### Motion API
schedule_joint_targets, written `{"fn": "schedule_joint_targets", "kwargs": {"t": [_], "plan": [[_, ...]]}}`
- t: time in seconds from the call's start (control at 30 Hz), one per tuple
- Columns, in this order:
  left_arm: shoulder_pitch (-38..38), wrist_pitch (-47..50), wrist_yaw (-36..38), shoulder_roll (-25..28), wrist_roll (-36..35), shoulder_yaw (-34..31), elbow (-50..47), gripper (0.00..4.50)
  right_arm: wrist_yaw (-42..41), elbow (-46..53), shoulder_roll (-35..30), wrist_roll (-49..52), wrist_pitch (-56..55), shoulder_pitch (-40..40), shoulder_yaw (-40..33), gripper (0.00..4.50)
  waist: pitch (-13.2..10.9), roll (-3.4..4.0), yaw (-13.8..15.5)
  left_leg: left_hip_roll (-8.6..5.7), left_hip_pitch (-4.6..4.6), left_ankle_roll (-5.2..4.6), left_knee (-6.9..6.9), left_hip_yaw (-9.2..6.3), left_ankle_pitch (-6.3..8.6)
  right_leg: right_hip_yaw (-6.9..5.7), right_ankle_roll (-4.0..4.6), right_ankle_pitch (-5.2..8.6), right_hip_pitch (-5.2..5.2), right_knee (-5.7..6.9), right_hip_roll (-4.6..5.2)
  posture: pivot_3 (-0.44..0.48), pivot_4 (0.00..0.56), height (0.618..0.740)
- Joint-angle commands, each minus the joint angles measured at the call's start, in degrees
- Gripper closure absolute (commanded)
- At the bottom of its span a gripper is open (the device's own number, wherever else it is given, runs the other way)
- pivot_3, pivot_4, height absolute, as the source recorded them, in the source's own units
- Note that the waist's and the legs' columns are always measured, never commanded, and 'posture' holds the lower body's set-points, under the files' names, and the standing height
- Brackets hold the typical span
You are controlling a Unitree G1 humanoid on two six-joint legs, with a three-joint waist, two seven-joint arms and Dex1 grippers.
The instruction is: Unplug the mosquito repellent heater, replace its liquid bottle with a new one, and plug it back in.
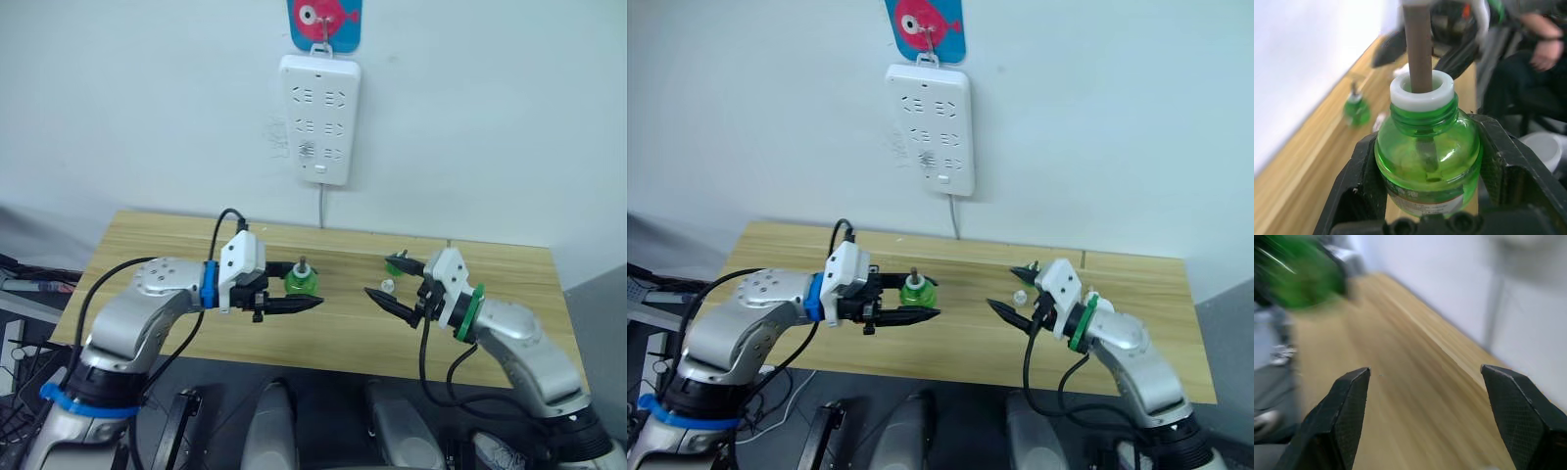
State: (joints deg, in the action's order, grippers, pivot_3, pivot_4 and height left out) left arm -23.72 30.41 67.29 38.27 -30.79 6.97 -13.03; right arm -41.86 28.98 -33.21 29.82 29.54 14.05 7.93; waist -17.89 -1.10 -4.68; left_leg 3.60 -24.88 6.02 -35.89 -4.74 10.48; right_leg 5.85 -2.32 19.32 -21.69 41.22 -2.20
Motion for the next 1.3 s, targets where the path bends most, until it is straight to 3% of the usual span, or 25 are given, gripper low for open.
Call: {"fn": "schedule_joint_targets", "kwargs": {"t": [0.03, 0.2, 0.5, 0.6, 0.83, 1.13, 1.3], "plan": [[-2.7, -2.3, 2.0, -1.7, 0.6, 1.4, 1.5, 2.19, -1.0, 5.6, -1.1, 7.4, 8.5, 5.5, -1.0, 0.74, 0.2, -0.17, -0.5, 0.00, -0.01, 0.00, 0.00, 0.00, 0.00, -0.01, 0.01, -0.01, -0.01, 0.00, 0.00, -0.215, 0.198, 0.740], [-5.8, -4.7, 2.9, -4.6, 2.0, 3.0, 4.5, 2.19, 1.4, 4.0, 2.0, 9.0, 13.0, 12.2, 0.3, 0.74, 1.2, -0.37, -1.7, -0.02, -0.10, 0.00, 0.06, -0.04, 0.00, -0.09, 0.10, -0.06, -0.10, 0.00, 0.02, -0.240, 0.166, 0.740], [-6.8, -6.0, 3.2, -6.1, 3.1, 2.9, 5.2, 2.19, 1.4, 2.4, 4.0, 5.6, 11.9, 13.1, 3.0, 0.74, 2.3, -0.43, -3.2, -0.05, -0.14, 0.01, 0.07, -0.02, 0.00, -0.18, 0.10, -0.06, -0.08, -0.03, 0.10, -0.235, 0.150, 0.740], [-6.6, -5.9, 3.1, -6.3, 3.2, 2.8, 4.6, 2.19, 1.4, 1.8, 4.9, 3.9, 11.1, 13.2, 4.1, 1.30, 2.6, -0.42, -3.8, -0.04, -0.13, 0.00, 0.06, -0.02, 0.00, -0.18, 0.09, -0.06, -0.08, -0.02, 0.09, -0.230, 0.147, 0.740], [-6.7, -5.7, 3.1, -6.4, 3.3, 2.4, 4.2, 2.19, -0.1, 0.0, 4.4, -0.2, 8.1, 13.4, 5.7, 3.65, 3.2, -0.40, -4.4, -0.04, -0.13, 0.00, 0.08, -0.03, 0.00, -0.19, 0.09, -0.06, -0.08, -0.01, 0.09, -0.222, 0.143, 0.740], [-6.8, -6.6, 1.2, -8.1, 3.3, 1.0, 4.9, 2.19, -1.9, -0.8, 4.8, -0.5, 6.3, 13.7, 5.0, 3.69, 3.8, -0.40, -4.6, -0.04, -0.13, 0.00, 0.07, -0.04, 0.00, -0.19, 0.10, -0.06, -0.07, 0.00, 0.09, -0.219, 0.134, 0.740], [-6.4, -7.8, 1.8, -7.0, 4.8, 1.2, 7.0, 0.65, -2.9, -1.2, 4.9, 1.7, 7.0, 14.0, 2.4, 3.69, 4.4, -0.35, -4.8, -0.04, -0.12, 0.00, 0.08, -0.04, 0.00, -0.19, 0.10, -0.06, -0.07, 0.00, 0.08, -0.220, 0.133, 0.740]]}}
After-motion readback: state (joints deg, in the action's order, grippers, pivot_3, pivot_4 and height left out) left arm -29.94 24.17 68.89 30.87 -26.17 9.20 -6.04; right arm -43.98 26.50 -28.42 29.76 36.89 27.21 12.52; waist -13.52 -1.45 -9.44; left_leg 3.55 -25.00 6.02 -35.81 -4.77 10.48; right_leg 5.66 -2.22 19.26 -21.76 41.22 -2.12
